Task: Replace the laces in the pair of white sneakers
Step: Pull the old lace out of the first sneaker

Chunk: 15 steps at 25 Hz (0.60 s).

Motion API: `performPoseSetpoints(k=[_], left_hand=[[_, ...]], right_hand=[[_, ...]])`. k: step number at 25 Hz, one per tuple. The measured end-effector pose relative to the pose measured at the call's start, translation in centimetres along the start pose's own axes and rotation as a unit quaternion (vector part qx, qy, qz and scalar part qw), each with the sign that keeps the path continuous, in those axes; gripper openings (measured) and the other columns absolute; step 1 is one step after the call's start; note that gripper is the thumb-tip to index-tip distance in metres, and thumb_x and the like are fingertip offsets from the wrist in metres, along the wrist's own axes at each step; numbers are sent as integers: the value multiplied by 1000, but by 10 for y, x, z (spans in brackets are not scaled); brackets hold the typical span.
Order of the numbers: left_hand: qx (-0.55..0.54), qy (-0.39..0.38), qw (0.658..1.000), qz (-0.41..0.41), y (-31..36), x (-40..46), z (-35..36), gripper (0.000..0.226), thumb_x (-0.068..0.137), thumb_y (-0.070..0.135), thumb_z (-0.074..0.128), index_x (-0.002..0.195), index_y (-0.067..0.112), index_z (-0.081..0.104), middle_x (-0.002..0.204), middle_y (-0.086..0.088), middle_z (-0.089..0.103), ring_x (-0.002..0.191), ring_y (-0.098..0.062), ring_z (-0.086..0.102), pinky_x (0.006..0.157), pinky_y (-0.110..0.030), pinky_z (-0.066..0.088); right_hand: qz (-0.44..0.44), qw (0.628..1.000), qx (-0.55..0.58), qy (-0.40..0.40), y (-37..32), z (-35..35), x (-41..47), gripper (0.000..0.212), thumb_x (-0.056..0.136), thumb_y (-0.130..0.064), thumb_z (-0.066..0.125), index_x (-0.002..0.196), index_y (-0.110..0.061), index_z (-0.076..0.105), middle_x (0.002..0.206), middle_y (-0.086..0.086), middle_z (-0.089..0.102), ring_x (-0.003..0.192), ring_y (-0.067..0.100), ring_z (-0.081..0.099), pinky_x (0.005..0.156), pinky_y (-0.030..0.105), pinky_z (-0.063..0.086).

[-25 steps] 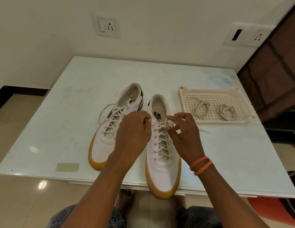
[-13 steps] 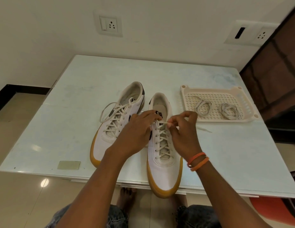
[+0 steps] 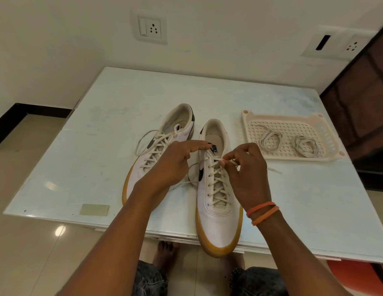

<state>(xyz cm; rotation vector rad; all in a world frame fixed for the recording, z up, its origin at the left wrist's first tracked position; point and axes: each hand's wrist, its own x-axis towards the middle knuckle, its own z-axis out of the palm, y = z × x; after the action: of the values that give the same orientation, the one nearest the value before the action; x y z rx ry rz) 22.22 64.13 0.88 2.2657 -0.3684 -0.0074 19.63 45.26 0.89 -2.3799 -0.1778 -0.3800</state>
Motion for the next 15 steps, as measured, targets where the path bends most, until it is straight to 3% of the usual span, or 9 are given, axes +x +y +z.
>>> performPoseSetpoints(k=[2, 4, 5, 7, 8, 10, 11, 13, 15], left_hand=[[-6, 9, 1000, 9, -4, 1, 1, 77, 70, -30, 37, 126, 17, 64, 127, 4, 64, 107, 2, 54, 81, 3, 35], [-4, 14, 1000, 19, -8, 2, 3, 77, 69, -30, 38, 124, 17, 65, 124, 4, 66, 116, 1, 55, 88, 2, 36], [-2, 15, 1000, 22, -9, 2, 4, 78, 69, -30, 37, 124, 17, 66, 124, 3, 66, 117, 2, 53, 90, 1, 36], [-5, 14, 999, 31, -9, 3, 4, 78, 68, -30, 36, 124, 16, 66, 125, 3, 65, 118, 4, 51, 90, 1, 36], [-5, 15, 999, 31, -9, 3, 4, 77, 69, -29, 35, 124, 16, 66, 124, 3, 66, 117, 3, 52, 90, 1, 36], [-3, 22, 999, 28, -6, 3, 3, 75, 70, -29, 35, 122, 15, 67, 123, 3, 66, 112, 4, 53, 85, 2, 36], [-2, 23, 999, 24, -5, 2, 3, 74, 71, -29, 35, 121, 14, 67, 122, 3, 66, 107, 8, 51, 82, 3, 35], [6, 24, 1000, 11, -3, 2, 3, 71, 74, -28, 37, 121, 15, 67, 124, 4, 65, 102, 12, 46, 78, 4, 35], [16, 24, 999, 16, -3, 2, 3, 70, 75, -27, 39, 121, 17, 67, 125, 5, 65, 102, 12, 47, 78, 5, 35]], right_hand=[[2, 1000, -10, 2, 1, -4, 1, 8, 84, -12, 72, 79, -13, 66, 91, 0, 54, 74, 3, 48, 66, 6, 36], [68, 997, 26, 23, 16, -13, 6, 11, 82, -14, 74, 75, -16, 65, 85, 1, 59, 77, 13, 57, 71, 8, 40], [118, 991, 62, 34, 26, -20, 9, 14, 82, -15, 74, 72, -19, 65, 83, 1, 63, 79, 18, 62, 76, 15, 47], [219, 965, 143, 25, 41, -37, 10, 16, 81, -16, 75, 70, -24, 67, 82, 4, 69, 84, 27, 67, 79, 41, 57], [245, 957, 155, 6, 43, -40, 7, 14, 82, -16, 75, 72, -23, 68, 83, 4, 70, 86, 28, 68, 79, 43, 57], [208, 972, 103, -20, 36, -34, 1, 9, 81, -14, 74, 83, -19, 68, 95, 2, 67, 87, 21, 66, 77, 20, 51], [160, 984, 79, -17, 27, -28, 0, 16, 81, -13, 74, 95, -18, 67, 102, 1, 63, 87, 14, 63, 72, 8, 44], [68, 995, 66, -14, 12, -16, 1, 28, 83, -17, 73, 110, -18, 65, 101, -2, 61, 86, 6, 58, 70, 2, 41], [-8, 999, 43, -7, 5, -9, 4, 16, 85, -21, 73, 99, -14, 71, 87, -2, 67, 78, 9, 62, 70, 7, 44]])
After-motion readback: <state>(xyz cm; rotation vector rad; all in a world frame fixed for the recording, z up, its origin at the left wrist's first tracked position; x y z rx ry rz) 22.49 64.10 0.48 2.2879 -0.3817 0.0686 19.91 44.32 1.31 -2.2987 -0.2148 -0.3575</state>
